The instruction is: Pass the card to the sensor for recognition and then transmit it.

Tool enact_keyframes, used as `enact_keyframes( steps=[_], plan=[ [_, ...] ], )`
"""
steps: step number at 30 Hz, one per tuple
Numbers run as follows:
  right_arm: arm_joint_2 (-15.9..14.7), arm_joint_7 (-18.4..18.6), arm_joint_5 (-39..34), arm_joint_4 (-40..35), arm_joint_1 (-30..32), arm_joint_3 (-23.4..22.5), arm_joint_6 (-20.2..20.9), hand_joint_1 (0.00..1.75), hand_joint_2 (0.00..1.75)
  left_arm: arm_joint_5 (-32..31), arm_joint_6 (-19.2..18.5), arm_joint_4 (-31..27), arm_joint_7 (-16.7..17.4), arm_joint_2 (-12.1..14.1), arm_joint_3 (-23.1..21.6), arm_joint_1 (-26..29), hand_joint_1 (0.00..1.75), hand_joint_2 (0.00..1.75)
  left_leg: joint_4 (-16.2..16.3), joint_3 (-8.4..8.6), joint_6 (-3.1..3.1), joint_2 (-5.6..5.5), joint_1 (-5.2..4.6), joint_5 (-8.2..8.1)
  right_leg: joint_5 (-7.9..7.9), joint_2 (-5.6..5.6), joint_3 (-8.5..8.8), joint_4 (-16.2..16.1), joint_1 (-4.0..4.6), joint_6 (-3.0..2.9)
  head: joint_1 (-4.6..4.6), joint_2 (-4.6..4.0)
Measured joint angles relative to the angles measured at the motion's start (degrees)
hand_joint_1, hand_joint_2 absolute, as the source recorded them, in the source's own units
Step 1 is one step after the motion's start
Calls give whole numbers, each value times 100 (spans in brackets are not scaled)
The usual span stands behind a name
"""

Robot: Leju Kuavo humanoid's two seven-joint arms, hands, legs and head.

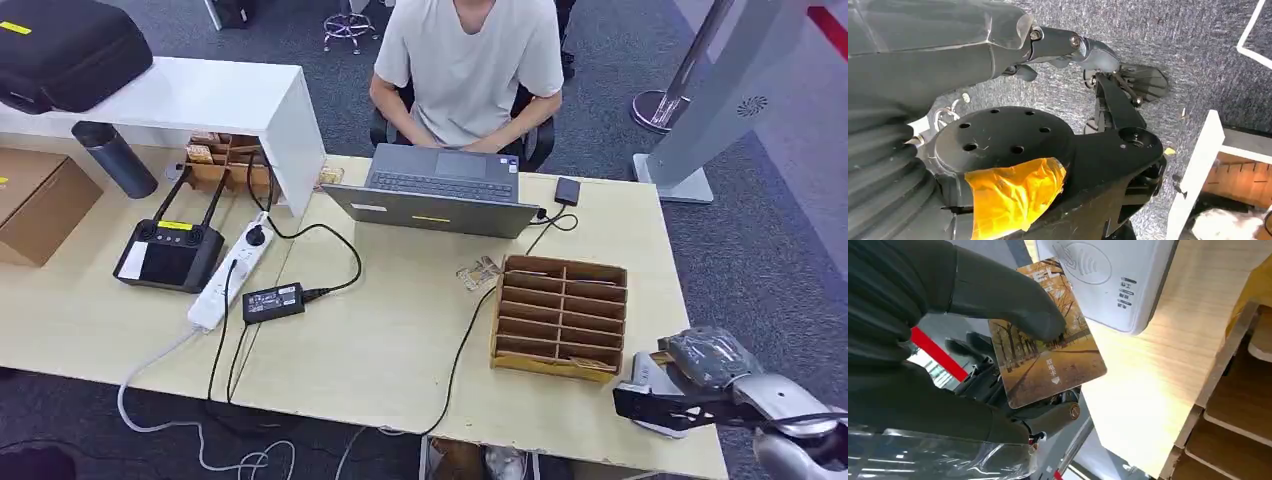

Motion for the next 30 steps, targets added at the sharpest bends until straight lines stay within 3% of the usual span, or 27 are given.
enact_keyframes(
  steps=[30],
  plan=[
    [125, 4, -280, 61, 274, -42, 214, 175, 175, -7, 17, 0, 7, 11, -2, -1, 0, 175, 0, 13, 0, 4, 1, -1, 0, 2, 12, -4, 2, 0, 0, 0]
  ],
)
